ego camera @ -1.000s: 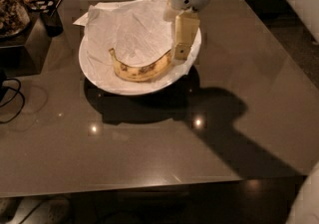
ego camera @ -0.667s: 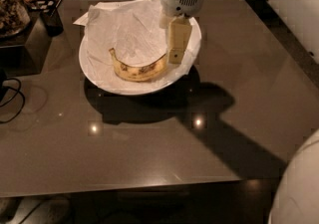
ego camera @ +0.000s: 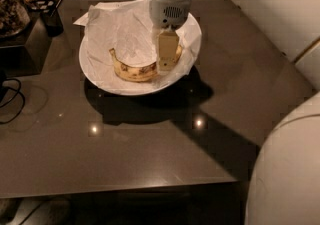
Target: Pick banana from white bowl
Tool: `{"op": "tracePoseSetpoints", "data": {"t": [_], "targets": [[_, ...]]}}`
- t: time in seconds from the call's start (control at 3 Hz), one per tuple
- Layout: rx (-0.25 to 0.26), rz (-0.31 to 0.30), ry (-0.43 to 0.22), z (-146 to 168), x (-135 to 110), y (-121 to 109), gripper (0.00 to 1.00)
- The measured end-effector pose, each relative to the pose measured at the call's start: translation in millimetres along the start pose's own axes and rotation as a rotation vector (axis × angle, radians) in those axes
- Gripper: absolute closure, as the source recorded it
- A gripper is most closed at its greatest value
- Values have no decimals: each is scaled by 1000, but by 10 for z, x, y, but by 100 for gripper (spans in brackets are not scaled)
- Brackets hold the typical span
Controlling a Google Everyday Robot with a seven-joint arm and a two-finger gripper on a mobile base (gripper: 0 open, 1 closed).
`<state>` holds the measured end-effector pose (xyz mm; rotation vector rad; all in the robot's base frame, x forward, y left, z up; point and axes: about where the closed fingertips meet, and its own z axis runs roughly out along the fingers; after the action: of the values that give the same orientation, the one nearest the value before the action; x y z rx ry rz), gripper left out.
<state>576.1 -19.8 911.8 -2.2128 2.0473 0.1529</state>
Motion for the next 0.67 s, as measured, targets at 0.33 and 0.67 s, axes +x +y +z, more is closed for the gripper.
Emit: {"op": "tracePoseSetpoints", "data": {"t": [0.33, 0.67], "targets": [[-15, -24, 46, 144, -75, -28, 32], [-41, -40, 83, 310, -130, -30, 33]]}}
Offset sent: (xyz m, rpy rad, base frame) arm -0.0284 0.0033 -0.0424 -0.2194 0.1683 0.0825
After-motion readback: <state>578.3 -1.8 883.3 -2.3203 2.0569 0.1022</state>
